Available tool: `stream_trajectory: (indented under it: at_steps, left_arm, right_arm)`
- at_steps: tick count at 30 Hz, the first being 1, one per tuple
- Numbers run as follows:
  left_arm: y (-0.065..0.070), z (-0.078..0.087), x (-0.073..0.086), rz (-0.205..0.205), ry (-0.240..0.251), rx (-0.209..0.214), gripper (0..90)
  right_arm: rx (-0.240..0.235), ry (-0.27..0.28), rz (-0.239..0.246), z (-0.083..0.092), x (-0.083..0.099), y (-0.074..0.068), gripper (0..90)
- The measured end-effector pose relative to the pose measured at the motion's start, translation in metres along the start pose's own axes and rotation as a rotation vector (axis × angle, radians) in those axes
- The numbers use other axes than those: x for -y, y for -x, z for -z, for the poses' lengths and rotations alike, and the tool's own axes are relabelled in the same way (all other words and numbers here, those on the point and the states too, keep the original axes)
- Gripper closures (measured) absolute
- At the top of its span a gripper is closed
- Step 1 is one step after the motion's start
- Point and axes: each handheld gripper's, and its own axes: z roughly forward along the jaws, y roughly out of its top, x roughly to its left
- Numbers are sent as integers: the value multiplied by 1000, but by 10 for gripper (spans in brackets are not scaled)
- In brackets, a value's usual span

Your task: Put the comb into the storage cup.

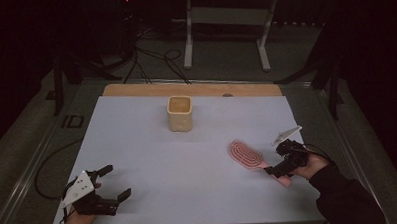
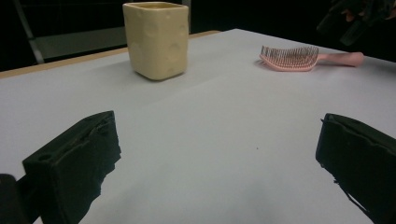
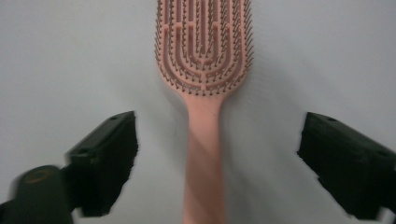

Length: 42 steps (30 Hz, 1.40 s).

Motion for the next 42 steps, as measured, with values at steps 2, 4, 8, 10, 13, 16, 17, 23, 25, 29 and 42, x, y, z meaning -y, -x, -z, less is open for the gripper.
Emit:
stream_trajectory:
  at_steps: [2,4,8,10,13,16,17,23,25,29,42]
  left_arm:
    - [0,0,0,0,0,0,0]
    - [0,0,0,1,-1,-1,0]
    - [0,0,0,-1,-1,1,0]
    - [0,0,0,1,-3,1,0]
    - [0,0,0,-4,-2,3,0]
    - [0,0,0,0,-3,2,0]
    - [0,0,0,-2,-3,3,0]
    - [1,0,0,-3,-3,2,0]
    - [0,0,0,-3,-2,0,0]
    - [1,0,0,-4,-2,2,0]
    - [0,0,0,-2,-3,5,0]
  right_arm:
    - [1,-15,0,-3,-1,2,105]
    - [4,-36,3,-5,-2,4,101]
    - [-15,-69,8,-10,-4,7,101]
    - [-15,-74,5,-12,-5,8,101]
    - [-15,-83,3,-13,-7,9,102]
    - [-29,-105,-17,-15,-8,10,127]
    - [-42,-115,-26,-17,-8,11,132]
    - [-49,-123,-29,-22,-10,10,141]
    - [-35,-132,-16,-24,-11,9,145]
    - [-18,-171,5,-29,-14,5,136]
    - [-24,-205,35,-37,-21,-3,359]
